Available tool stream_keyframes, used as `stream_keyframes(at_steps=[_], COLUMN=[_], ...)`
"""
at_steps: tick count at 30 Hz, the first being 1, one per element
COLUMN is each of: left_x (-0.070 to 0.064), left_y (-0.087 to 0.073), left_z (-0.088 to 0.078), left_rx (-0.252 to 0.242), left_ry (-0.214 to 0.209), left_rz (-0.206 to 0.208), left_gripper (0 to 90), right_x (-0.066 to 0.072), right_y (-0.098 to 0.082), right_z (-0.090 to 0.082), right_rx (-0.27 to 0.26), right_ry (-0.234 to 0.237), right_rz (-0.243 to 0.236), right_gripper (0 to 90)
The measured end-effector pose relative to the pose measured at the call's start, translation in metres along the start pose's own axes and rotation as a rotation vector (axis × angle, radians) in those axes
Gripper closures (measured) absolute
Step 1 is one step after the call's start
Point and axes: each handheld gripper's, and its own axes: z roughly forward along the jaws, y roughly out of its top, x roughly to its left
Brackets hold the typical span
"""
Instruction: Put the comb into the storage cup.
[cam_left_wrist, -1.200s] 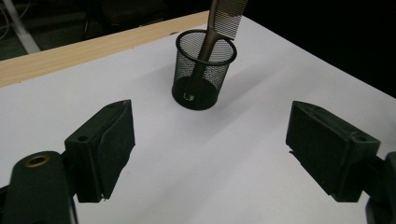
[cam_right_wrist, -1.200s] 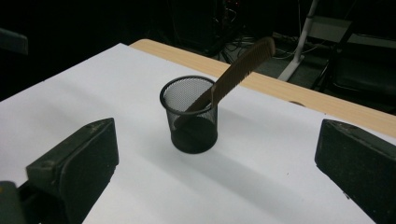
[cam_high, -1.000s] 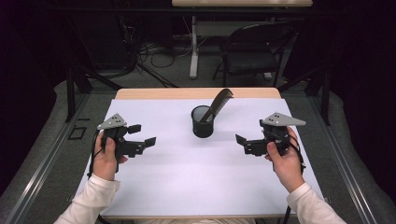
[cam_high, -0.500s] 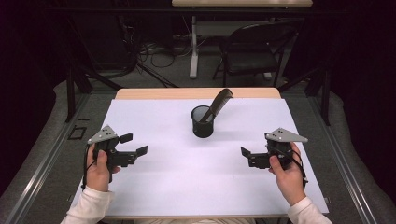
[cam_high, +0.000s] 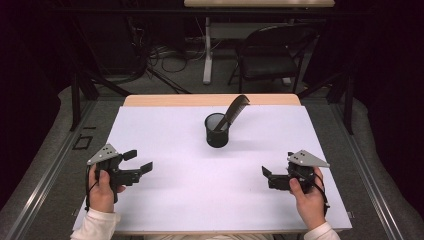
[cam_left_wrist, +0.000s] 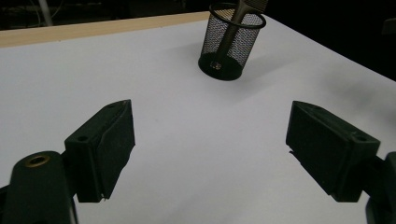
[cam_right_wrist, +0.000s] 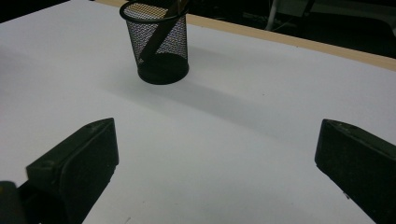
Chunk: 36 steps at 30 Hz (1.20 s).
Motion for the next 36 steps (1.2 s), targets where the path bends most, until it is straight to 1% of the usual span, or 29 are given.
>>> stream_keyframes(at_steps=[2, 3, 7, 11, 12, 14, 20, 25, 30, 35, 36], left_x=[0.0, 0.0, 0.001, 0.004, 0.004, 0.006, 0.009, 0.01, 0.013, 0.014, 0.014], left_y=[-0.002, -0.003, -0.007, -0.011, -0.012, -0.014, -0.018, -0.021, -0.023, -0.024, -0.025], left_z=[-0.001, -0.001, -0.002, -0.001, -0.001, 0.0, 0.001, 0.001, 0.001, 0.001, 0.002], left_rx=[-0.002, -0.003, -0.007, -0.006, -0.008, -0.007, -0.01, -0.015, -0.023, -0.025, -0.024], left_ry=[0.009, 0.011, 0.02, 0.026, 0.027, 0.029, 0.032, 0.038, 0.051, 0.052, 0.052], left_rz=[0.006, 0.009, 0.013, 0.013, 0.009, 0.01, 0.005, 0.003, -0.005, -0.006, -0.005], left_gripper=[16.0, 16.1, 16.0, 16.0, 16.0, 16.0, 16.1, 16.1, 16.0, 16.0, 16.1], right_x=[0.0, -0.001, -0.003, -0.005, -0.006, -0.007, -0.008, -0.009, -0.01, -0.012, -0.012], right_y=[-0.004, -0.007, -0.015, -0.022, -0.023, -0.026, -0.034, -0.039, -0.042, -0.045, -0.045], right_z=[0.0, 0.001, 0.002, 0.003, 0.004, 0.004, 0.008, 0.009, 0.009, 0.009, 0.009], right_rx=[-0.004, -0.009, -0.002, 0.003, -0.003, 0.011, 0.015, 0.028, 0.017, 0.001, 0.008], right_ry=[-0.002, -0.004, -0.016, -0.022, -0.022, -0.027, -0.03, -0.027, -0.032, -0.03, -0.031], right_rz=[0.015, 0.014, 0.032, 0.041, 0.039, 0.034, 0.02, 0.025, 0.029, 0.035, 0.037], right_gripper=[0.0, 0.0, 0.0, 0.0, 0.0, 0.0, 0.0, 0.0, 0.0, 0.0, 0.0])
